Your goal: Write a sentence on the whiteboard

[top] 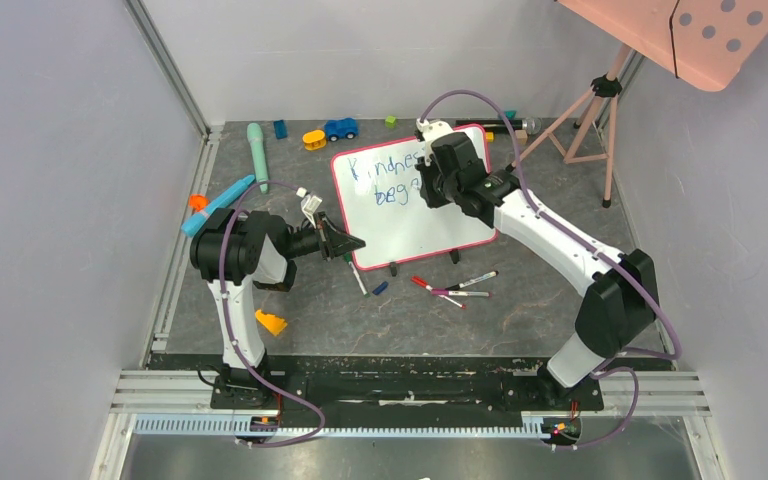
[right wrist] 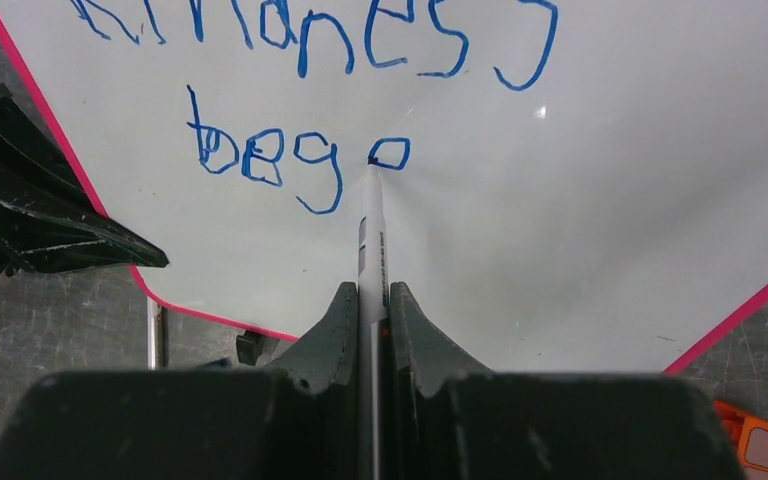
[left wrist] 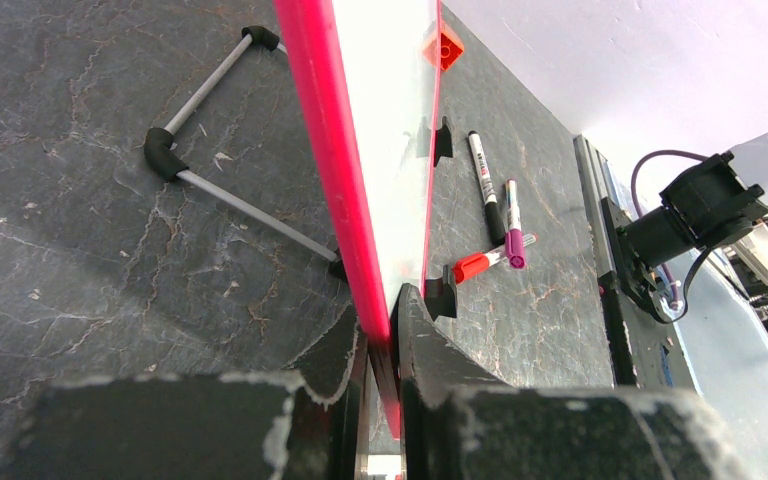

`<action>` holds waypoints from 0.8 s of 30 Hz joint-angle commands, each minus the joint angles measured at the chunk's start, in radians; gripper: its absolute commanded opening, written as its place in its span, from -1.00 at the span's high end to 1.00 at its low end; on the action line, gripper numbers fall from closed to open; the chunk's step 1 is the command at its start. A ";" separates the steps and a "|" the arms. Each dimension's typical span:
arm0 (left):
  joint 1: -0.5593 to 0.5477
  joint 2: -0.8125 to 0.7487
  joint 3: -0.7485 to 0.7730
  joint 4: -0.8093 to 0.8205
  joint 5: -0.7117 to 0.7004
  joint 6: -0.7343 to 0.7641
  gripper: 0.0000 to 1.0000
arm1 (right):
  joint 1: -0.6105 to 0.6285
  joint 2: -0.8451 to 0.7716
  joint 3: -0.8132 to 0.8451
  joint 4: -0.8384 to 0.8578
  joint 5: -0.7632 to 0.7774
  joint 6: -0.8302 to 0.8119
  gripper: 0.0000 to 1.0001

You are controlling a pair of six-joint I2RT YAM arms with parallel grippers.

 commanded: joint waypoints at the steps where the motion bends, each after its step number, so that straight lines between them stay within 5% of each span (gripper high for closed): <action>1: 0.003 0.033 -0.014 0.037 -0.085 0.210 0.91 | -0.005 -0.026 -0.052 0.023 0.000 -0.005 1.00; 16: 0.004 0.034 -0.014 0.037 -0.085 0.208 0.91 | -0.004 -0.046 -0.043 -0.019 0.110 -0.009 1.00; 24: 0.004 0.034 -0.012 0.037 -0.088 0.205 0.91 | -0.005 -0.080 -0.039 0.028 0.026 -0.001 1.00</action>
